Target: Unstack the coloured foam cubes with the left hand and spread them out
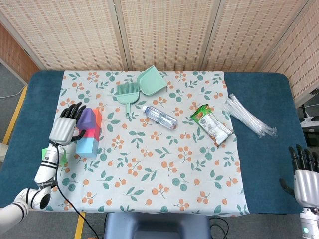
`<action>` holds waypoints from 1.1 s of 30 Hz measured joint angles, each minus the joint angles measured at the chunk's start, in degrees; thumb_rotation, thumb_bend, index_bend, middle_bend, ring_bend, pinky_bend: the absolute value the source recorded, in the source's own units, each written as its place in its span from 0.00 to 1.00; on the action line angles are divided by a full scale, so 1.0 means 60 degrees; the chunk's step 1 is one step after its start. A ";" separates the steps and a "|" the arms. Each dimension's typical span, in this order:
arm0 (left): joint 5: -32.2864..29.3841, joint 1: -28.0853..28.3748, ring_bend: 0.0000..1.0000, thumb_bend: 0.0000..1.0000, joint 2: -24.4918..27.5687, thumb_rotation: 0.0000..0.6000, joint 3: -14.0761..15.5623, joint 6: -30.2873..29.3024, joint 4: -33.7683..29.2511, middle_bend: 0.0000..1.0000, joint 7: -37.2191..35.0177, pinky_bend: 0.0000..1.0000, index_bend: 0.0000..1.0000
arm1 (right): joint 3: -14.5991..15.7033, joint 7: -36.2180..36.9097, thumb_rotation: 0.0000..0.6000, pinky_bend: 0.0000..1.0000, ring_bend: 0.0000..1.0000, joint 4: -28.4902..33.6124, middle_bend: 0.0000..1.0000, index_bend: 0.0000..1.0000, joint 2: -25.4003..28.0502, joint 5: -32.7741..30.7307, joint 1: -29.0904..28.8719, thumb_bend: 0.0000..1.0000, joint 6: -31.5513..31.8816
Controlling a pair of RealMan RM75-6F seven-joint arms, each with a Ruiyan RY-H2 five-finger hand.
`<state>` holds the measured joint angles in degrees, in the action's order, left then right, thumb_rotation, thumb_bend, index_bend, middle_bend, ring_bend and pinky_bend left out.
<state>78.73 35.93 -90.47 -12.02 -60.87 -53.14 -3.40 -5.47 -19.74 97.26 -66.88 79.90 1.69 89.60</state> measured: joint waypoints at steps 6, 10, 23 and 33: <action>-0.0224 0.0305 0.36 0.32 -0.0627 1.00 -0.0063 0.0226 0.1015 0.41 0.0220 0.28 0.18 | -0.0011 0.0066 1.00 0.00 0.00 0.0022 0.00 0.00 0.0058 -0.0060 -0.0016 0.11 -0.0040; -0.0333 0.0308 0.63 0.32 -0.0853 1.00 -0.0152 -0.0006 0.1213 0.76 0.0145 0.42 0.53 | 0.0018 0.0056 1.00 0.00 0.00 0.0023 0.00 0.00 0.0070 -0.0095 -0.0049 0.11 -0.0144; -0.0267 0.0183 0.73 0.35 -0.1052 1.00 -0.0266 -0.1046 0.2168 0.86 -0.0538 0.49 0.62 | 0.0043 0.0095 1.00 0.00 0.00 0.0141 0.00 0.00 0.0173 -0.0222 -0.0084 0.11 -0.0236; -0.0817 -0.0458 0.69 0.35 -0.0911 1.00 -0.0133 -0.0010 0.3657 0.79 -0.0608 0.46 0.57 | 0.0179 0.0086 1.00 0.00 0.00 0.0152 0.00 0.00 0.0208 -0.0070 -0.0136 0.11 -0.0351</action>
<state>73.83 33.18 -95.94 -12.82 -60.93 -31.19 -7.04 -4.40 -19.23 98.17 -65.63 79.48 0.88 87.49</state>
